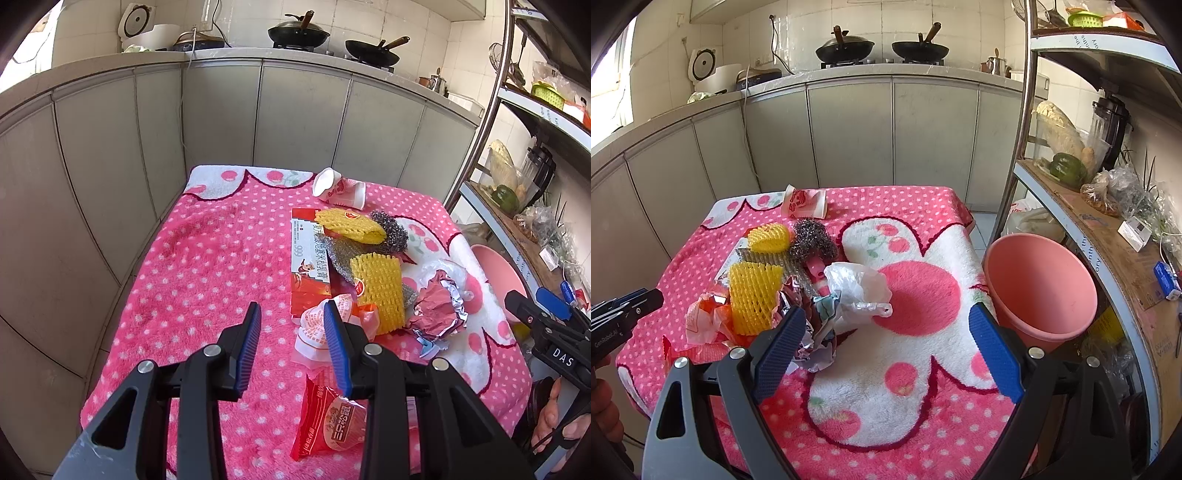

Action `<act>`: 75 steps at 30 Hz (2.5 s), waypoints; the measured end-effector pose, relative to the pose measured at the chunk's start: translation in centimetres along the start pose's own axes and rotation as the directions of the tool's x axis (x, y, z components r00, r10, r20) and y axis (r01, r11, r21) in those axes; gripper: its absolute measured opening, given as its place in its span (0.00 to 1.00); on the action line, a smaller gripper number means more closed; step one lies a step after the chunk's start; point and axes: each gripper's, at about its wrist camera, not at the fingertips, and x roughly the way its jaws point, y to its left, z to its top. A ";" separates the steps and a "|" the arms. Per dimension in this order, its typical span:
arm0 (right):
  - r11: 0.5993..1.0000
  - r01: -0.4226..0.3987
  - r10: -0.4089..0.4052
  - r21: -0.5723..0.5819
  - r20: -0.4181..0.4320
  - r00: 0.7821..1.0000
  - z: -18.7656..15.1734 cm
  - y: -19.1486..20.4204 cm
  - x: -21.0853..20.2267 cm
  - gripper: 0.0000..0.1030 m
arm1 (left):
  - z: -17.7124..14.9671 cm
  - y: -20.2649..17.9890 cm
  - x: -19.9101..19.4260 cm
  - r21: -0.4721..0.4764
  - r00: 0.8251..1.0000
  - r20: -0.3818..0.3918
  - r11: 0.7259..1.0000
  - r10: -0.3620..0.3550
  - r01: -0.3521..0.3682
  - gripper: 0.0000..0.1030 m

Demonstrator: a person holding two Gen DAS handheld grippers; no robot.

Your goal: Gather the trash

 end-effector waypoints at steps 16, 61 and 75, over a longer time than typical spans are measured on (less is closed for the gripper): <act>1.000 -0.004 0.004 0.003 0.003 1.000 -0.1 -0.1 -0.1 0.88 | -0.2 0.1 0.0 0.000 1.000 0.008 1.000 -0.011 0.011 0.33; 0.993 -0.121 0.121 0.006 -0.087 0.989 -2.4 -1.9 1.5 0.88 | -5.7 1.2 3.2 0.091 0.912 -0.286 0.939 -0.295 0.332 0.33; 0.982 -0.187 0.184 -0.024 -0.081 0.980 -1.9 -0.9 1.6 0.82 | -4.6 1.3 -0.5 0.161 0.923 -0.175 0.915 -0.342 0.369 0.02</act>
